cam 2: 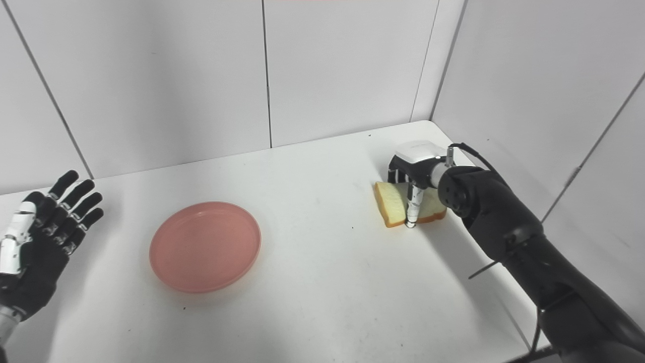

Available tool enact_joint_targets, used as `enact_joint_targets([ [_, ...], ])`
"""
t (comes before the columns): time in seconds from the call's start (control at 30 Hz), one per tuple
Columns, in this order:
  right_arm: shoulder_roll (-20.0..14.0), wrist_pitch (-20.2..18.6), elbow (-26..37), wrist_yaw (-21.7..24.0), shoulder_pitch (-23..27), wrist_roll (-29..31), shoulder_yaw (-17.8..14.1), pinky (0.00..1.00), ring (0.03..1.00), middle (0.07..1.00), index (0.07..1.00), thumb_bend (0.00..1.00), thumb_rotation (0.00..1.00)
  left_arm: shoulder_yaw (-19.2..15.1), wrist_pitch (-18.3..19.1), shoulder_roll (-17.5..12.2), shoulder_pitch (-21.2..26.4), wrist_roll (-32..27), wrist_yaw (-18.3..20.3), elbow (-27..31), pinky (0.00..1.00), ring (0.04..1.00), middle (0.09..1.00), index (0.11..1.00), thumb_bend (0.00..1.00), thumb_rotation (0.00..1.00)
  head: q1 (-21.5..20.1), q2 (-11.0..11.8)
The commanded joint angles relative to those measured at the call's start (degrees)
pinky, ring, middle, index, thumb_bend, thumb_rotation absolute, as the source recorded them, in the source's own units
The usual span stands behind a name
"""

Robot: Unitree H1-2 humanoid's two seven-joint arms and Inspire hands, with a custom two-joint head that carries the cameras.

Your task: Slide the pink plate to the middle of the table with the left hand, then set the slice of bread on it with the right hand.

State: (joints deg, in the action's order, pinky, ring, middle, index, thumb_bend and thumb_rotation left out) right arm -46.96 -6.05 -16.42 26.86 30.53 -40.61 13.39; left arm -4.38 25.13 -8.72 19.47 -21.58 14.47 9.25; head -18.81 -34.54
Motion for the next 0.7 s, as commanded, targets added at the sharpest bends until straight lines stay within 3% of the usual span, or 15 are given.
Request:
enact_joint_targets([
  [0.0,-0.35,0.65,2.44,-0.69,1.43,0.90,-0.60,0.42,0.402,0.485,0.524,0.52,0.00,-0.13,-1.26,-0.17,1.52,-0.47,0.02,1.56,0.97,0.947,0.946,0.934,0.42,1.00,0.31,0.23],
  [0.23,-1.90,0.79,7.69,0.71,2.09,1.99,-1.63,0.40,0.395,0.487,0.526,0.52,0.00,0.66,-1.66,1.26,1.58,0.89,-1.28,1.17,0.94,0.936,0.933,0.921,0.41,1.00,3.29,1.62],
  [0.4,-2.57,3.56,10.78,1.44,4.00,3.61,-2.12,0.40,0.396,0.491,0.523,0.52,0.00,2.28,-1.99,3.09,1.73,2.52,-2.19,0.96,0.95,0.943,0.943,0.933,0.40,1.00,9.37,3.01],
  [0.57,-0.58,2.90,13.43,3.23,7.78,2.86,-1.01,0.42,0.392,0.485,0.524,0.52,0.00,3.68,-2.58,4.88,2.18,4.19,-3.16,0.16,0.96,0.947,0.949,0.944,0.37,1.00,12.08,4.55],
  [0.63,0.92,2.94,13.54,3.14,9.45,2.14,-0.37,0.50,0.414,0.485,0.506,0.52,0.00,4.26,-3.60,5.23,2.27,5.57,-3.43,-0.61,0.95,0.947,0.950,0.944,0.37,1.00,13.03,5.54],
  [0.67,1.87,2.54,13.59,3.36,10.23,1.97,-0.10,0.47,0.409,0.482,0.508,0.52,0.00,4.50,-4.14,5.44,2.35,6.20,-3.45,-1.18,0.94,0.942,0.947,0.941,0.37,1.00,13.81,6.55],
])
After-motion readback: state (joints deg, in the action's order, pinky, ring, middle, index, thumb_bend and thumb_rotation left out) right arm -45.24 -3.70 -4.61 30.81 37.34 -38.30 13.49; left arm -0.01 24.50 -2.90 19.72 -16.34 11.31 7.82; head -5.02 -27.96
